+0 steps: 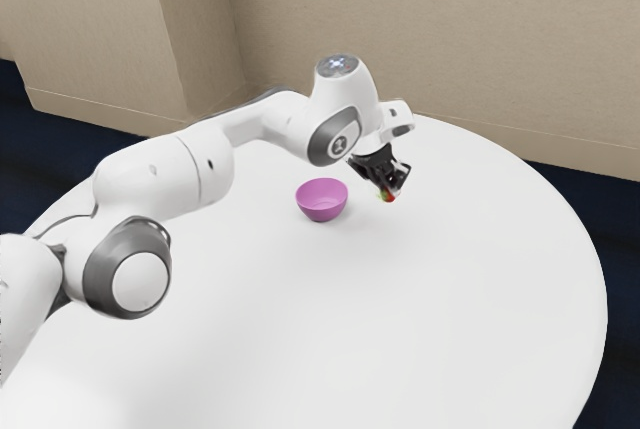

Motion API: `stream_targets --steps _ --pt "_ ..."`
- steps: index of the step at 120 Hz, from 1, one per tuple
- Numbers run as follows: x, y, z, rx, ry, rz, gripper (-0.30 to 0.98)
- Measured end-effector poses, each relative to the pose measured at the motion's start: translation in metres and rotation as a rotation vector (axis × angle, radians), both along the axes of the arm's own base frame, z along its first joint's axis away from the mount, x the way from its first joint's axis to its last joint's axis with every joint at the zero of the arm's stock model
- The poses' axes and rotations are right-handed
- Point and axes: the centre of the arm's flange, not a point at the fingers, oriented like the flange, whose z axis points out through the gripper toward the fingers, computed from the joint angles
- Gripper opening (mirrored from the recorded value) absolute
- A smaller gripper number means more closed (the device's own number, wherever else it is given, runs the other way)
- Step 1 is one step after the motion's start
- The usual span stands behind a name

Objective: Take strawberry from the bowl

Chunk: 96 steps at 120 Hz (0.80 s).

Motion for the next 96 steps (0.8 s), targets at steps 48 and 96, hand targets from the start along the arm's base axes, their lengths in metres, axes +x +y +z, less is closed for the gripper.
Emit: stream_targets --steps 48,96 --pt "-0.015 -0.013 0.056 0.023 -0.002 -0.038 0.51" --pt "-0.134 0.029 0.243 0.174 0.058 -0.015 0.66"
